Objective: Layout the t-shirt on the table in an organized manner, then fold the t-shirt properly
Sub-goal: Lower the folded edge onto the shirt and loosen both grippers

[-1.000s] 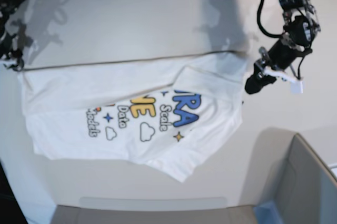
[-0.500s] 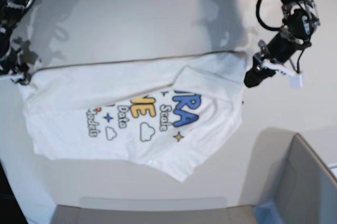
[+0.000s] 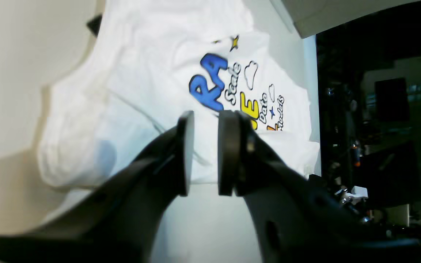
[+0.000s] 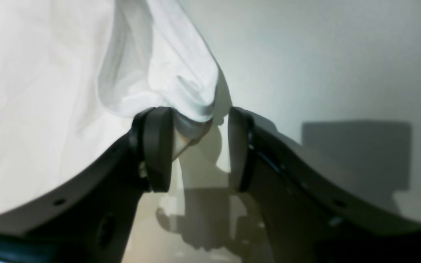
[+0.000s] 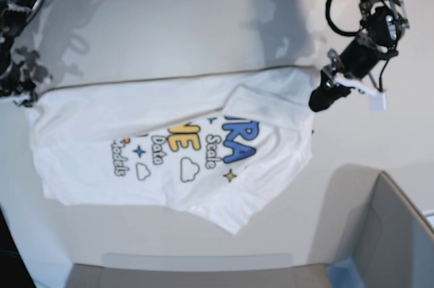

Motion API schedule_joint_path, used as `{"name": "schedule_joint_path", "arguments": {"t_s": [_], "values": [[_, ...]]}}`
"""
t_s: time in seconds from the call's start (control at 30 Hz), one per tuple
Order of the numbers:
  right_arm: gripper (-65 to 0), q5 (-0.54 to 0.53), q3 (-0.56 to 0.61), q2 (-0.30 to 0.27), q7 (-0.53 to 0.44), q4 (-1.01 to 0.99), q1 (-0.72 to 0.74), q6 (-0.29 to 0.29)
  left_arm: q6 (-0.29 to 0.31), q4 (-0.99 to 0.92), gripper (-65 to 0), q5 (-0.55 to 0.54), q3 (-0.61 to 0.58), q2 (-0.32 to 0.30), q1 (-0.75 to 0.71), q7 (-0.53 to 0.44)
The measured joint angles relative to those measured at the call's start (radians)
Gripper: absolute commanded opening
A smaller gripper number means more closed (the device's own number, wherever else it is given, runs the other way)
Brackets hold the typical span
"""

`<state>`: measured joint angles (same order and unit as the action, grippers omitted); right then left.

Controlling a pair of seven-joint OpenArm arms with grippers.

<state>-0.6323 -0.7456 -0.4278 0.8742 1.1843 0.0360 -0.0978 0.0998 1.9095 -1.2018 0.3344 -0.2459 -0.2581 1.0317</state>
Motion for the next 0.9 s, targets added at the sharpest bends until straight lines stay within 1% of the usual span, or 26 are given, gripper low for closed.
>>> {"name": "schedule_joint_path", "arguments": {"t_s": [0.07, 0.1, 0.2, 0.27, 0.3, 0.4, 0.57, 0.6, 0.63, 0.7, 0.77, 0.83, 0.9], "values": [[-39.6, 0.0, 0.0, 0.0, 0.0, 0.0, 0.0, 0.0, -0.005, -0.001, -47.0, 0.004, 0.0, -0.001, -0.008, 0.009], [-39.6, 0.001, 0.0, 0.0, 0.0, 0.0, 0.0, 0.0, -0.051, 0.0, -46.4, 0.004, 0.0, -0.005, -0.008, 0.008], [-39.6, 0.004, 0.013, -0.004, -0.001, 0.0, 0.0, 0.0, -0.219, 0.0, -44.4, 0.01, 0.0, -0.009, -0.007, -0.001], [-39.6, 0.002, 0.022, -0.003, -0.002, 0.001, 0.0, 0.0, -0.315, -0.001, -42.1, 0.047, 0.0, -0.009, -0.004, 0.043], [-39.6, 0.002, 0.022, -0.001, -0.004, 0.001, 0.0, 0.0, -0.34, -0.001, -41.3, 0.063, 0.0, -0.01, -0.002, 0.087], [-39.6, 0.004, 0.023, -0.001, -0.001, 0.0, 0.009, 0.0, -0.343, -0.001, -40.7, 0.073, -0.001, -0.005, 0.013, 0.147], [-39.6, 0.004, 0.023, 0.002, 0.0, 0.0, 0.011, 0.0, -0.348, -0.001, -40.7, 0.076, -0.002, -0.005, 0.036, 0.15], [-39.6, 0.004, 0.023, 0.002, 0.0, 0.0, 0.012, 0.0, -0.352, -0.002, -40.7, 0.1, -0.006, -0.006, 0.034, 0.151], [-39.6, 0.004, 0.023, 0.002, 0.0, 0.0, 0.014, 0.0, -0.362, -0.004, -40.7, 0.148, -0.023, -0.006, 0.034, 0.15], [-39.6, 0.004, 0.023, 0.002, 0.0, 0.0, 0.012, 0.0, -0.369, -0.011, -40.7, 0.259, -0.087, -0.009, 0.034, 0.15], [-39.6, 0.004, 0.023, 0.002, 0.0, 0.0, 0.011, 0.0, -0.367, -0.012, -40.7, 0.331, -0.153, -0.008, 0.034, 0.161], [-39.6, 0.004, 0.023, 0.002, 0.0, 0.0, 0.012, 0.0, -0.365, -0.012, -40.7, 0.37, -0.193, -0.002, 0.037, 0.167], [-39.6, 0.004, 0.023, 0.002, 0.0, 0.0, 0.011, 0.0, -0.365, -0.012, -40.7, 0.394, -0.211, 0.0, 0.036, 0.133]]}}
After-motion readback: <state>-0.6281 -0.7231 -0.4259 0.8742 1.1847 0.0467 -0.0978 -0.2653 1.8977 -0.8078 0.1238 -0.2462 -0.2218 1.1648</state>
